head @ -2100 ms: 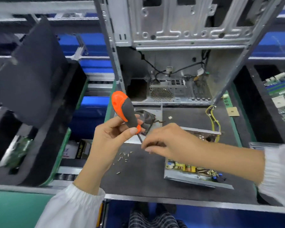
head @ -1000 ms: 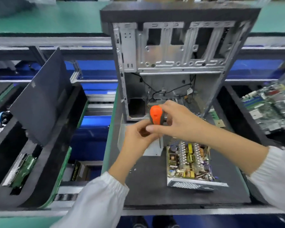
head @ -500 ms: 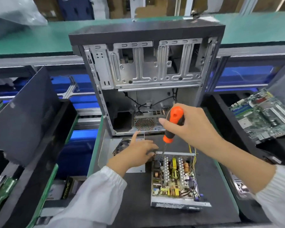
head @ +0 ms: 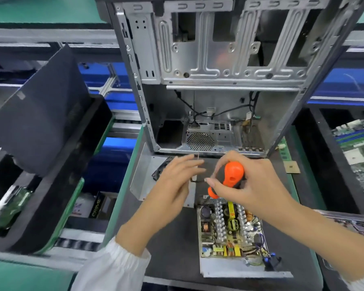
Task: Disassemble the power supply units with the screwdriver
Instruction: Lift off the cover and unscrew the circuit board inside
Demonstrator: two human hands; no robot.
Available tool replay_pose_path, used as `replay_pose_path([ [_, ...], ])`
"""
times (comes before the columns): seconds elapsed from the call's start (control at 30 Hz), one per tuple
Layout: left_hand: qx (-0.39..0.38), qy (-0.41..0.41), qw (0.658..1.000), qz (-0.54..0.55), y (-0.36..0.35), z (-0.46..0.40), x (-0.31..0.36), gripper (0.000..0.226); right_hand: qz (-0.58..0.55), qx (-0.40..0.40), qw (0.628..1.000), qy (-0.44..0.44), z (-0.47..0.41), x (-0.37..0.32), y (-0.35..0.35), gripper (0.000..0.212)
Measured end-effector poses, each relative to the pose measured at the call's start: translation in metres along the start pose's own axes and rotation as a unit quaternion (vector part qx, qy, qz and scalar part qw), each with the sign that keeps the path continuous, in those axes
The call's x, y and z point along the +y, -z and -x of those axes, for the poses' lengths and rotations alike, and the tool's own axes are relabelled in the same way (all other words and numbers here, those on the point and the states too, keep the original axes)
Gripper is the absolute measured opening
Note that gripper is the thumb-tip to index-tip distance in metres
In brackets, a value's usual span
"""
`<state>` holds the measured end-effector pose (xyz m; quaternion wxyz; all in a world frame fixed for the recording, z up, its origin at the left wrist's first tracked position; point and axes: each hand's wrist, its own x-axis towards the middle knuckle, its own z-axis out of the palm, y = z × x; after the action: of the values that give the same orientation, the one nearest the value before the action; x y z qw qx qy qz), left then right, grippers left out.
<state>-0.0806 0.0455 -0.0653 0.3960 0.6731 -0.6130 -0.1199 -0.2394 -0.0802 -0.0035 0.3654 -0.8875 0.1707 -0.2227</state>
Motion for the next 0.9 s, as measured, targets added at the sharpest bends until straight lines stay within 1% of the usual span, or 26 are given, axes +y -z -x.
replay_pose_path([
  [0.03,0.027,0.001,1.0,0.009,0.0,0.009,-0.001,0.047,-0.007,-0.007,1.0,0.003,-0.001,0.0,-0.003,0.023],
  [0.17,0.089,0.046,0.995,0.028,-0.008,0.033,-0.012,0.035,-0.006,-0.032,0.999,0.02,-0.005,0.003,-0.012,0.029],
  [0.27,0.123,0.107,0.985,0.049,-0.018,0.045,-0.024,0.025,0.013,-0.043,0.999,0.03,-0.005,0.007,-0.017,0.028],
  [0.33,0.106,0.188,0.974,0.063,-0.028,0.053,-0.027,0.019,0.012,-0.044,0.999,0.03,-0.005,0.008,-0.018,0.03],
  [0.4,0.057,0.261,0.961,0.076,-0.039,0.057,-0.026,0.013,0.011,-0.046,0.998,0.033,-0.006,0.008,-0.016,0.029],
  [0.5,-0.01,0.328,0.936,0.125,-0.057,0.058,-0.022,0.012,0.017,-0.054,0.998,0.039,-0.007,0.007,-0.015,0.027],
  [0.57,-0.012,0.361,0.919,0.156,-0.066,0.055,-0.018,0.014,0.012,-0.054,0.998,0.037,-0.007,0.007,-0.014,0.027],
  [0.63,0.002,0.381,0.908,0.174,-0.07,0.053,-0.017,0.013,0.008,-0.052,0.998,0.032,-0.007,0.008,-0.014,0.027],
  [0.77,0.016,0.39,0.905,0.17,-0.072,0.051,-0.016,0.007,0.004,-0.052,0.998,0.028,-0.004,0.009,-0.012,0.027],
  [0.9,0.02,0.388,0.906,0.165,-0.073,0.051,-0.016,0.006,0.005,-0.054,0.998,0.031,-0.003,0.01,-0.013,0.028],
])
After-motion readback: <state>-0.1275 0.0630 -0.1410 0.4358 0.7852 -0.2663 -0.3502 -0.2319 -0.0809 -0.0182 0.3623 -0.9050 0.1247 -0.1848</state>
